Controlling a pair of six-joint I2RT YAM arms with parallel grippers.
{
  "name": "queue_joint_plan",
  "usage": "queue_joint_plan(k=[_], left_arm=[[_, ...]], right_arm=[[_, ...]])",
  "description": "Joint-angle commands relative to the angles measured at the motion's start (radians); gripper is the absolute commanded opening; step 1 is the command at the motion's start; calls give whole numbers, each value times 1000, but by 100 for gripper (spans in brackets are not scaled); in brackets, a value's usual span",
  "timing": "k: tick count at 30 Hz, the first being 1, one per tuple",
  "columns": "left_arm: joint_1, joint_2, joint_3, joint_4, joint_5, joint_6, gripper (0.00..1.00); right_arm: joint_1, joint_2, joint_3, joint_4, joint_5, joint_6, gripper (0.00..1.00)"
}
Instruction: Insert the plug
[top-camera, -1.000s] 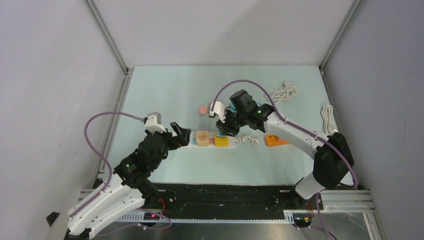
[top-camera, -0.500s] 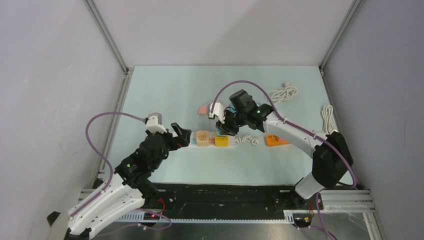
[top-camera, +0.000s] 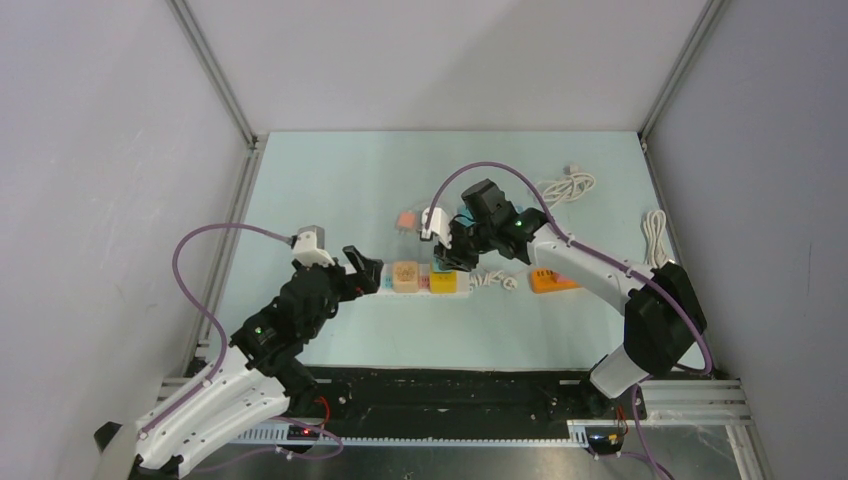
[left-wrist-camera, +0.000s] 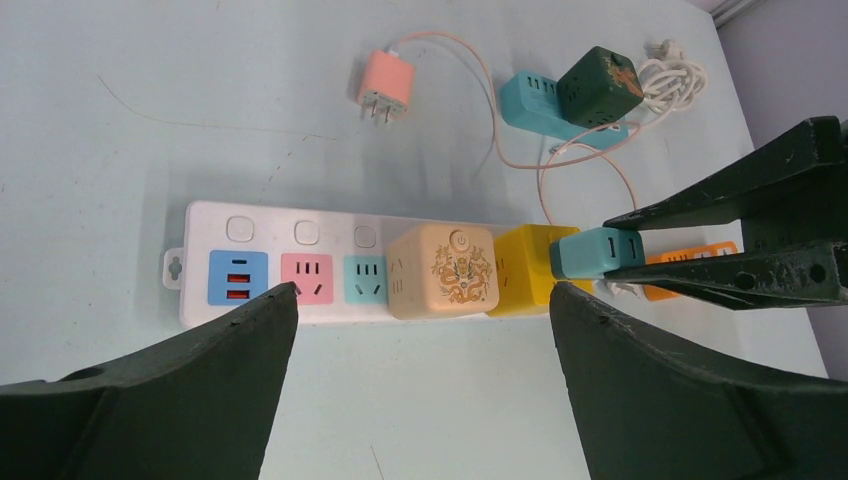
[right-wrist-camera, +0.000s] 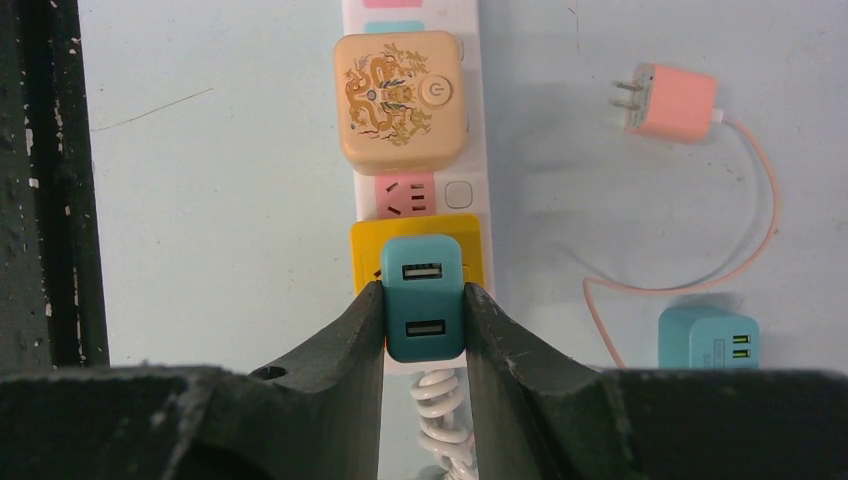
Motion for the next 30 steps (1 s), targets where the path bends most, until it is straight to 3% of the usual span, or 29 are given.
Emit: queue_joint_plan(k=[1, 30], left_arm=[[9, -7, -4, 20, 8, -11, 100], [16, -59, -12, 18, 16, -2, 100]], right_arm=[[1, 28, -63, -4, -23, -14, 0], [14, 18, -277, 169, 28, 65, 0]])
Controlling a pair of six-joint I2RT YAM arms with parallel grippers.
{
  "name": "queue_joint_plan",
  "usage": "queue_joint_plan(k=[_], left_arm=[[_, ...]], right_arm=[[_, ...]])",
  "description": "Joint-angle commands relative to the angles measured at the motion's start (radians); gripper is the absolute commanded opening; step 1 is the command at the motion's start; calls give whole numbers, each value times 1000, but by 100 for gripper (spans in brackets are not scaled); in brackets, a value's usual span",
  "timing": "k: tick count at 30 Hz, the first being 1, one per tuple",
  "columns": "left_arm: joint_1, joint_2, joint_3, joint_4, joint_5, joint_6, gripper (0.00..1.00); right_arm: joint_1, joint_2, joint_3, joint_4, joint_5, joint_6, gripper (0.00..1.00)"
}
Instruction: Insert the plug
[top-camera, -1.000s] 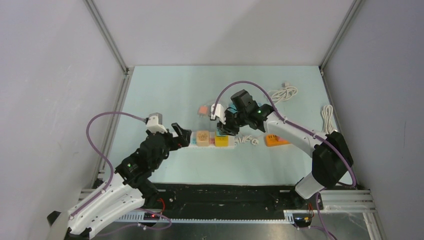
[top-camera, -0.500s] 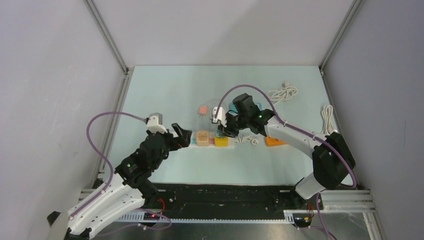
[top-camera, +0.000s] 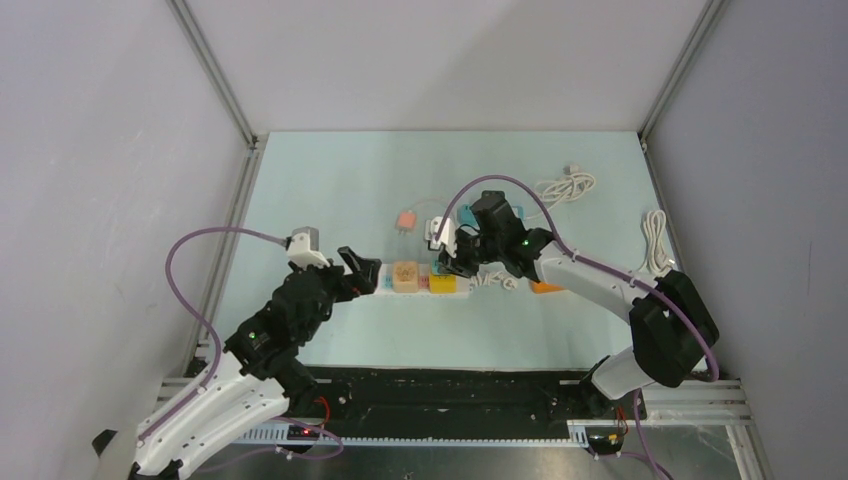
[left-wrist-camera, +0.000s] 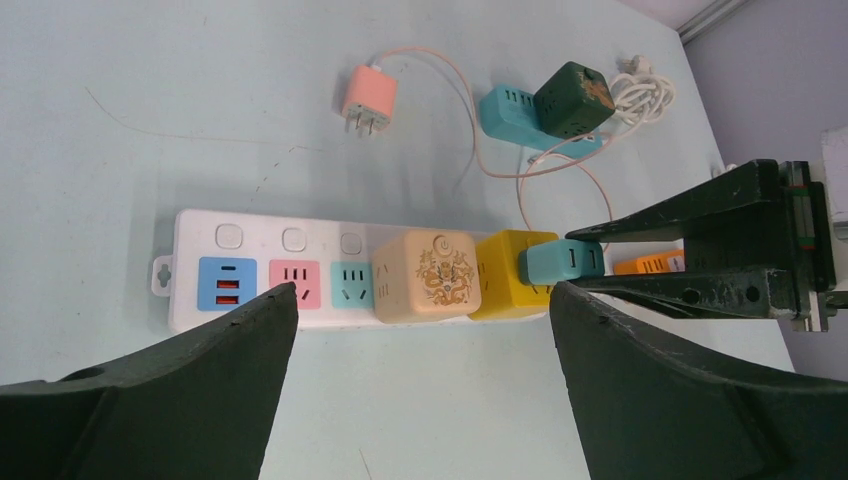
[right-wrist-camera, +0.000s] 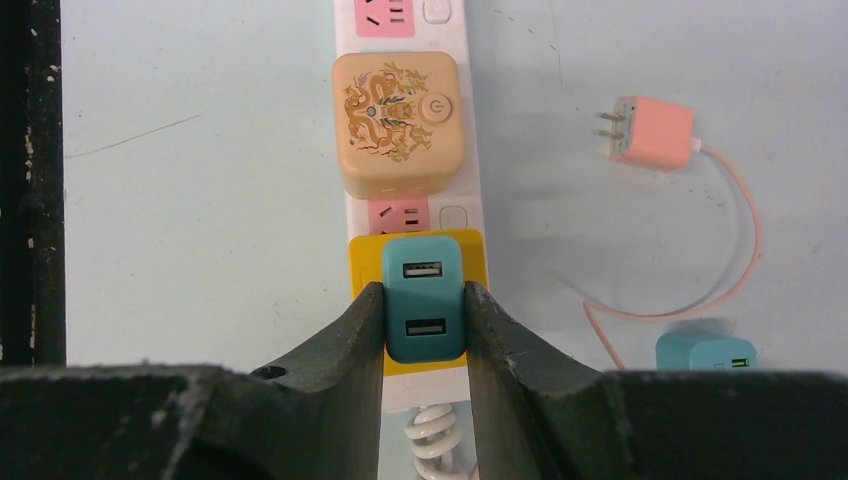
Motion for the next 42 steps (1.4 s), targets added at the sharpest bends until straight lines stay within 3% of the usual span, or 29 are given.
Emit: queue_joint_plan(k=[1, 6, 10, 12, 13, 15, 24, 28, 31, 35, 42], left_arm=[[12, -13, -9, 18, 1, -2, 100], [13, -9, -1, 18, 4, 5, 100], [13, 6, 4, 18, 4, 10, 100], [13, 17, 6, 18, 9, 15, 100], [13, 22, 6, 19, 9, 16, 100], [13, 27, 6, 18, 9, 16, 100], [16, 21, 1, 18, 3, 19, 100], [15, 18, 0, 18, -5, 30, 100], [19, 34, 14, 18, -20, 51, 100], [51, 150, 93, 17, 32, 109, 100], [183, 549, 326, 21, 218, 158, 100]], right_arm=[[13, 78, -77, -99, 57, 40, 0], [3, 73, -77, -65, 68, 71, 3], [33, 29, -73, -38, 163, 69, 21], [35, 1, -60, -39, 165, 72, 53], [36, -9, -56, -37, 169, 74, 88], [40, -44, -37, -39, 182, 87, 98], [61, -345, -9, 126, 242, 315, 99], [7, -392, 4, 123, 350, 625, 100], [-61, -383, 56, -11, 299, 823, 99], [-62, -379, 62, -125, 322, 920, 99], [-25, -378, 55, -262, 405, 1042, 99]])
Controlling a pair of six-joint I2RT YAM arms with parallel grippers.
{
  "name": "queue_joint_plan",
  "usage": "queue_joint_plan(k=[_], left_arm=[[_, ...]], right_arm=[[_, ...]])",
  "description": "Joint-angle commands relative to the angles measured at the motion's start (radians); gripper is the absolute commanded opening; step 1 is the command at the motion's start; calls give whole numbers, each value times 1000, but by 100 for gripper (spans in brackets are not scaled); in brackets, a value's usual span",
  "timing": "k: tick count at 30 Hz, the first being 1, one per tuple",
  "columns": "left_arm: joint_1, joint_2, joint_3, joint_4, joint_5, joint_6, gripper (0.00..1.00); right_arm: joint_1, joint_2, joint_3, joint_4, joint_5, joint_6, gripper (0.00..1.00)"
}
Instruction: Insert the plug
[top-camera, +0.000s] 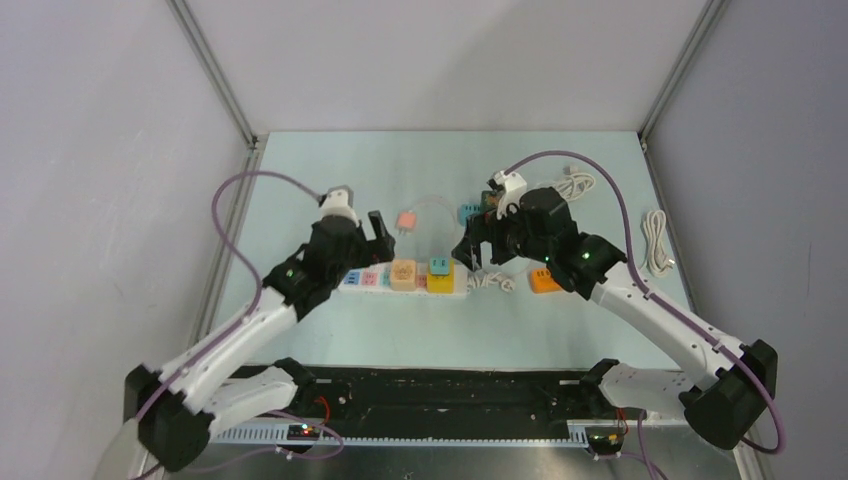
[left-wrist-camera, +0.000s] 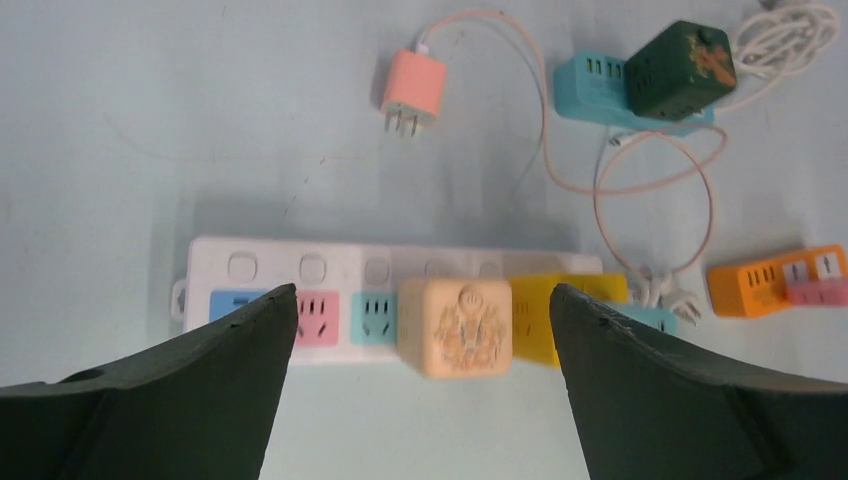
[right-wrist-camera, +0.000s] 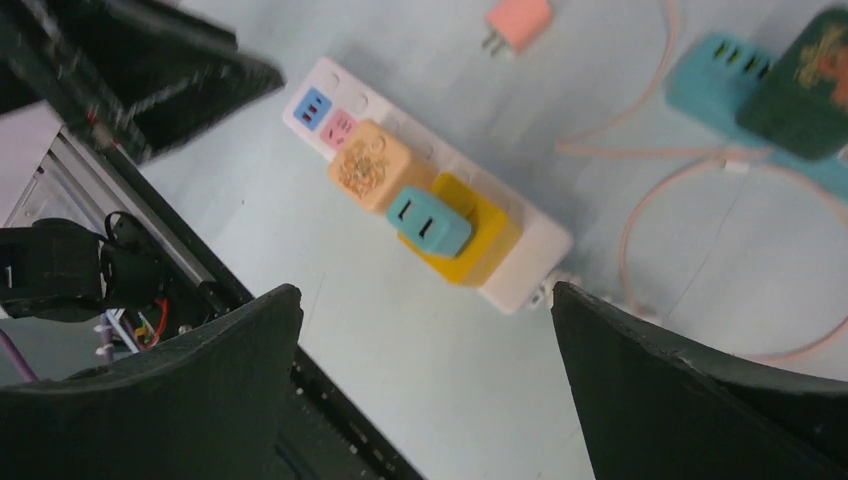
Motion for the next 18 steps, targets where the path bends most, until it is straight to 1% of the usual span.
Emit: queue_joint_plan(k=[1, 2, 3, 4, 5, 6, 7, 8, 9, 12, 14, 18], left_arm=[[71, 253, 189, 33, 144, 99, 100], [76, 299, 251, 32, 169, 123, 99], [76, 387, 280, 31, 183, 172, 99], [77, 429, 336, 31, 206, 202, 96], [78, 509, 362, 27, 208, 249, 94], [78, 544, 410, 24, 212, 268, 90], [79, 610, 431, 22, 215, 300, 88], [82, 639, 474, 20, 219, 308, 87], [83, 697, 499, 4, 220, 315, 87], [89, 801, 608, -40, 201, 312, 86], [95, 875, 662, -75, 183, 294, 86], [99, 1010, 743, -131, 181, 267, 81]], right_arm=[[20, -13, 21, -121, 88, 134, 99], [21, -22, 15, -138, 93, 145, 99], [22, -27, 12, -148, 98, 146, 100], [22, -40, 7, -168, 99, 148, 99], [22, -47, 5, -176, 102, 147, 99], [22, -66, -3, -188, 104, 146, 99], [23, -77, -8, -192, 108, 145, 99], [23, -100, -20, -197, 108, 145, 99], [22, -124, -26, -200, 110, 143, 99], [14, -165, -50, -210, 120, 146, 99], [5, -187, -58, -216, 120, 146, 100], [-10, -208, -60, -228, 114, 139, 99]])
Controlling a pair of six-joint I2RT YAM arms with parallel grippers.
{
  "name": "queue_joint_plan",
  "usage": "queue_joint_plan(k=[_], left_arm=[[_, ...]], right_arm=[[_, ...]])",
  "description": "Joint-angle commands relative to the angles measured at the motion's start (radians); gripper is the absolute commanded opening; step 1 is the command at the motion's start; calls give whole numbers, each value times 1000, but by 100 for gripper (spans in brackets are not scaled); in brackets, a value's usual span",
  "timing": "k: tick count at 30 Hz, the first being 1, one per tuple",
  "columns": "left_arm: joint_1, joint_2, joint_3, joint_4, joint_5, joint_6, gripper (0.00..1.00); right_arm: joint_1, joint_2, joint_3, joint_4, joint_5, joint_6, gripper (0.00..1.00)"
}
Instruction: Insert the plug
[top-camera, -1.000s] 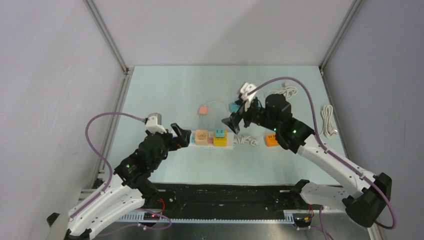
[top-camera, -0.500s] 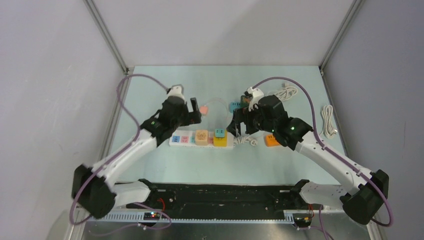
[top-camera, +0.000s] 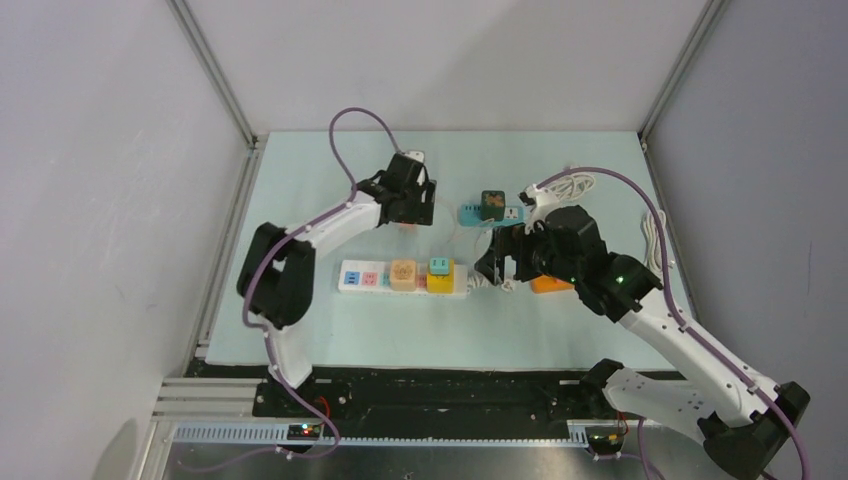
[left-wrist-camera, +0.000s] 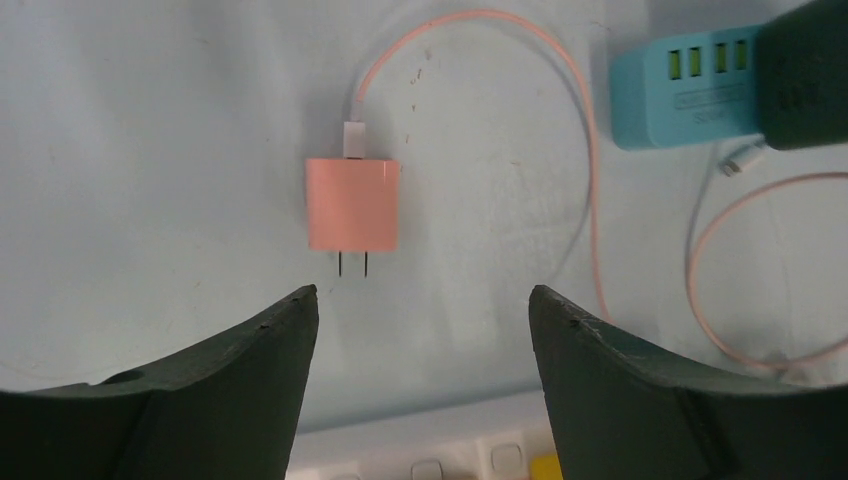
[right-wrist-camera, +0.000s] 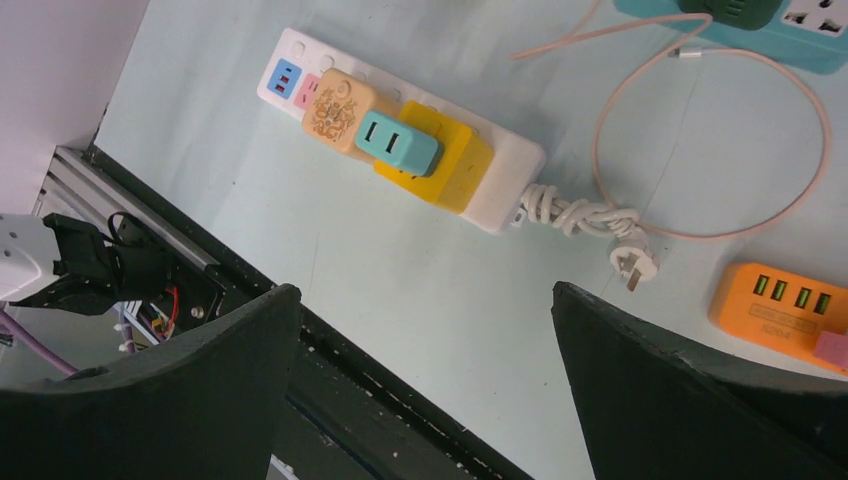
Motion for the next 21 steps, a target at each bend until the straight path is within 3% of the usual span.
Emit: queue_joint_plan(k=[1, 13, 21], left_arm=[[13, 97, 99, -78, -18, 4, 81], [75, 307, 298, -230, 6, 25, 82], [81, 317, 294, -229, 63, 77, 69]], right_arm=[[-17, -27, -9, -13, 13, 3, 99], [-19, -33, -9, -31, 49, -21, 99], [-20, -2, -10, -27, 57, -32, 100]])
